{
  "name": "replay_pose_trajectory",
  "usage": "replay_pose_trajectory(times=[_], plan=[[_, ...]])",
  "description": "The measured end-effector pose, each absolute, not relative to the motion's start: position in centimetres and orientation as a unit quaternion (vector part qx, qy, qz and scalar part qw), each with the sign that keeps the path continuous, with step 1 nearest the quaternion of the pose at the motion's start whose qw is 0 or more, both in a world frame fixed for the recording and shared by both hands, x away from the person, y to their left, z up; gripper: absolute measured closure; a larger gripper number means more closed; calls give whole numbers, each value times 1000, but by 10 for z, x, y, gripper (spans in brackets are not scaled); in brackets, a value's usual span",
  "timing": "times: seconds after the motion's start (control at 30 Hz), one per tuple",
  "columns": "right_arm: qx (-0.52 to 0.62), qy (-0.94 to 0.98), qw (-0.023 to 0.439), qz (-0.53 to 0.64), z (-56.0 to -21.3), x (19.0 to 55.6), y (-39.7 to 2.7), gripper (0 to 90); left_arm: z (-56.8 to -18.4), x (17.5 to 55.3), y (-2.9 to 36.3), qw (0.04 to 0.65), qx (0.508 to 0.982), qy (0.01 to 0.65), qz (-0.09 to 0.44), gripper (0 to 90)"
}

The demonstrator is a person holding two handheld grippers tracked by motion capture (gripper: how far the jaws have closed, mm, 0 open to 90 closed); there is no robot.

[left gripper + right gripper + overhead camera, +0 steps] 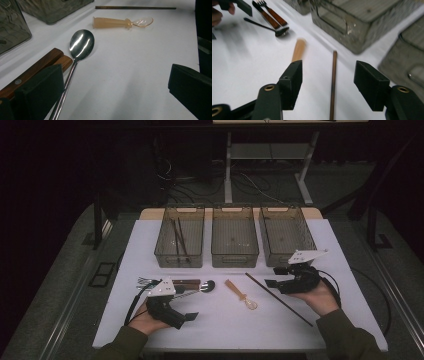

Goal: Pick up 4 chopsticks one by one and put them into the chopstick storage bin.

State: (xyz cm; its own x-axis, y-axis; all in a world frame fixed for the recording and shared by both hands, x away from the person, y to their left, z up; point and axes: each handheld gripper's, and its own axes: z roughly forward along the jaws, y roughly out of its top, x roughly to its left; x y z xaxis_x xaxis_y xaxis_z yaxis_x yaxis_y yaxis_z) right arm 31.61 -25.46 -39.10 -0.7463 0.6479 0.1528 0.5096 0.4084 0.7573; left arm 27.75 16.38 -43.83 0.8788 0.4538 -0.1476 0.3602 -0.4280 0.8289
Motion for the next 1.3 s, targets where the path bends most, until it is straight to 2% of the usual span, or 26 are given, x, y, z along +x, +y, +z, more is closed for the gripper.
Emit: replay_pose_trajectory(times=[0.77, 1.3], plan=[[367, 854, 87, 358, -428, 270, -293, 689, -438, 277, 163, 474, 846, 240, 50, 0], [360, 873, 88, 316, -443, 272, -287, 785, -438, 277, 162, 472, 847, 240, 49, 0]])
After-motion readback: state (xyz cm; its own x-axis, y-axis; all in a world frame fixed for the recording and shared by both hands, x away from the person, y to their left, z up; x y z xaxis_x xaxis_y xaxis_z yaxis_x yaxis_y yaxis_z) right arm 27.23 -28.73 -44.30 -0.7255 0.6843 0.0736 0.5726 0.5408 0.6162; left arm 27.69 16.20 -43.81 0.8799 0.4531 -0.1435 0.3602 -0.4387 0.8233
